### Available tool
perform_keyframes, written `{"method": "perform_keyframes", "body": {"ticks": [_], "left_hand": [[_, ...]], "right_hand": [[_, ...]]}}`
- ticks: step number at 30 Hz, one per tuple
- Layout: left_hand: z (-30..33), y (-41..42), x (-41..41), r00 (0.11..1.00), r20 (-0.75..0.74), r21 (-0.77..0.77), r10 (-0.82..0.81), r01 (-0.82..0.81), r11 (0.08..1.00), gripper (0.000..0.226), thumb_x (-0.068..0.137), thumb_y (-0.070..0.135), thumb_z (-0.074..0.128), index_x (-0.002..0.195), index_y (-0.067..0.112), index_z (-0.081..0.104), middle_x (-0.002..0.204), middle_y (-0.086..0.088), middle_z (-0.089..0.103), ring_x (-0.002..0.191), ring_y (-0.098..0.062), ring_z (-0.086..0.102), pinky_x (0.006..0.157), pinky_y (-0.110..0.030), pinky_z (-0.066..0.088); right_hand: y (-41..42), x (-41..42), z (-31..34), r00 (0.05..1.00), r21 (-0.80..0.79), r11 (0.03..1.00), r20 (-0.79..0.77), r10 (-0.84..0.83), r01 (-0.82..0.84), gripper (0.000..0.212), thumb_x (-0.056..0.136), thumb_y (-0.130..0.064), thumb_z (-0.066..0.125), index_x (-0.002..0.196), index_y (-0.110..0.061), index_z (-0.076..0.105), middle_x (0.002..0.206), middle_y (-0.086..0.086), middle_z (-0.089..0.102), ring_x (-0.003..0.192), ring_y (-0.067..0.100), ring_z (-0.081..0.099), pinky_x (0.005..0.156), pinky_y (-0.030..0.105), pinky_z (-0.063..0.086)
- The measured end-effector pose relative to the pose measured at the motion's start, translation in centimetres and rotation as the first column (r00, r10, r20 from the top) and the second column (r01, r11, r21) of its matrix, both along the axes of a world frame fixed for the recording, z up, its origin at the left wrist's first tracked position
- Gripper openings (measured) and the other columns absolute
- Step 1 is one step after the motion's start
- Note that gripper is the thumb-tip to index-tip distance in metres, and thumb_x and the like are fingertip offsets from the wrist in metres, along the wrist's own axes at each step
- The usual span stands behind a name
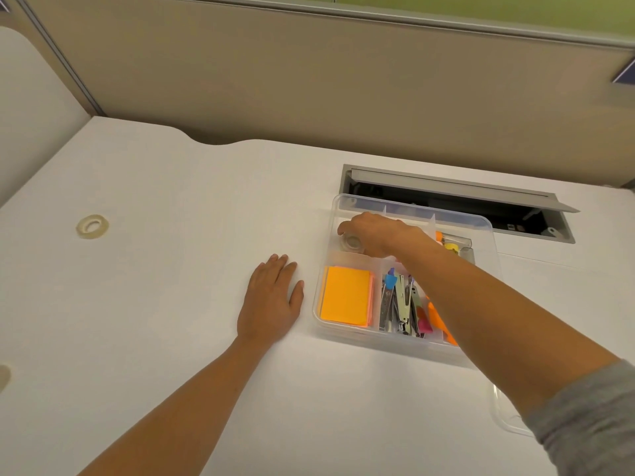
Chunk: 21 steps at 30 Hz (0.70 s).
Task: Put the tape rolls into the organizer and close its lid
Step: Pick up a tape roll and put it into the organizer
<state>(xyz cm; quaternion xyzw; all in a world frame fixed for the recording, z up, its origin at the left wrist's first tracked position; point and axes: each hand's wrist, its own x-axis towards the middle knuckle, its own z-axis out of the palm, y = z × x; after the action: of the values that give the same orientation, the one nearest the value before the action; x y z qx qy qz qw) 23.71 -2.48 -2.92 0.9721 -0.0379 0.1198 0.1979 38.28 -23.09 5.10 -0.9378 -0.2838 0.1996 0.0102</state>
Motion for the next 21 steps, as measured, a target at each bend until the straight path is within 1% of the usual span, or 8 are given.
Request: {"method": "perform_keyframes", "body": {"ticks": [4,7,9,11,13,15,18,21], "left_hand": [[0.0,0.1,0.0,1.0,0.004,-0.014,-0.006,0.006,1.0,0.04,0.094,0.031,0.049,0.126,0.007,0.056,0.137,-0.013,0.053,0.132,-0.028,0.042,0.112,-0.042,0.029],[-0.1,0.1,0.0,1.0,0.005,-0.029,-0.001,0.001,1.0,0.039,0.094,0.029,0.052,0.126,0.007,0.057,0.137,-0.013,0.053,0.132,-0.029,0.042,0.113,-0.042,0.028],[0.2,0.0,-0.2,1.0,0.001,-0.083,-0.001,0.001,0.997,0.034,0.092,0.025,0.055,0.121,0.007,0.061,0.134,-0.012,0.056,0.131,-0.028,0.044,0.112,-0.043,0.029],[0.7,0.0,-0.5,1.0,0.024,-0.168,-0.016,0.019,0.986,0.025,0.089,0.015,0.059,0.111,0.007,0.067,0.127,-0.012,0.061,0.128,-0.029,0.048,0.108,-0.047,0.035],[1.3,0.2,-1.2,0.997,0.075,-0.245,0.009,0.01,0.969,0.02,0.086,0.009,0.06,0.104,0.007,0.069,0.122,-0.01,0.064,0.124,-0.028,0.051,0.104,-0.045,0.039],[1.9,0.6,-2.3,0.992,0.092,-0.327,0.087,-0.053,0.944,0.019,0.086,0.01,0.06,0.103,0.01,0.07,0.122,-0.006,0.064,0.123,-0.025,0.051,0.105,-0.039,0.038],[2.4,2.4,-4.5,0.974,0.089,-0.384,0.206,-0.158,0.91,0.02,0.087,0.014,0.06,0.105,0.014,0.069,0.125,-0.002,0.061,0.125,-0.021,0.048,0.107,-0.029,0.032],[2.8,6.0,-7.0,0.95,0.081,-0.368,0.3,-0.251,0.895,0.022,0.087,0.015,0.062,0.108,0.015,0.068,0.128,-0.002,0.059,0.126,-0.021,0.046,0.109,-0.036,0.033]], "right_hand": [[0.0,-0.2,0.5,1.0,-0.008,1.0,-0.01,-0.014,0.014,0.071,0.085,-0.004,0.064,0.144,-0.027,0.033,0.141,0.009,0.046,0.125,0.033,0.046,0.099,0.045,0.043],[-0.2,-0.5,2.0,0.998,0.019,0.998,0.029,-0.064,0.064,0.076,0.082,0.002,0.063,0.146,-0.023,0.029,0.145,0.012,0.043,0.13,0.034,0.041,0.1,0.041,0.039],[-0.1,-1.3,3.3,0.99,0.079,0.992,0.096,-0.107,0.1,0.072,0.082,0.001,0.063,0.144,-0.02,0.032,0.144,0.012,0.044,0.129,0.033,0.043,0.099,0.04,0.041],[0.3,-2.6,4.2,0.972,0.192,0.973,0.171,-0.161,0.128,0.065,0.084,-0.003,0.063,0.142,-0.019,0.037,0.142,0.011,0.048,0.125,0.031,0.048,0.094,0.039,0.044],[1.1,-4.4,4.8,0.957,0.318,0.937,0.196,-0.215,0.145,0.056,0.089,-0.008,0.059,0.14,-0.02,0.04,0.143,0.008,0.047,0.125,0.03,0.048,0.094,0.04,0.044],[2.2,-6.3,4.9,0.954,0.401,0.905,0.187,-0.235,0.144,0.049,0.093,-0.015,0.055,0.139,-0.022,0.041,0.143,0.006,0.047,0.127,0.029,0.046,0.097,0.043,0.042],[4.4,-9.0,4.5,0.965,0.475,0.87,0.14,-0.221,0.13,0.045,0.094,-0.023,0.053,0.138,-0.023,0.043,0.144,0.001,0.047,0.129,0.024,0.043,0.102,0.039,0.036],[7.1,-11.3,3.8,0.982,0.559,0.823,0.076,-0.173,0.102,0.043,0.094,-0.021,0.054,0.136,-0.019,0.047,0.142,0.001,0.048,0.13,0.021,0.041,0.106,0.033,0.03]]}}
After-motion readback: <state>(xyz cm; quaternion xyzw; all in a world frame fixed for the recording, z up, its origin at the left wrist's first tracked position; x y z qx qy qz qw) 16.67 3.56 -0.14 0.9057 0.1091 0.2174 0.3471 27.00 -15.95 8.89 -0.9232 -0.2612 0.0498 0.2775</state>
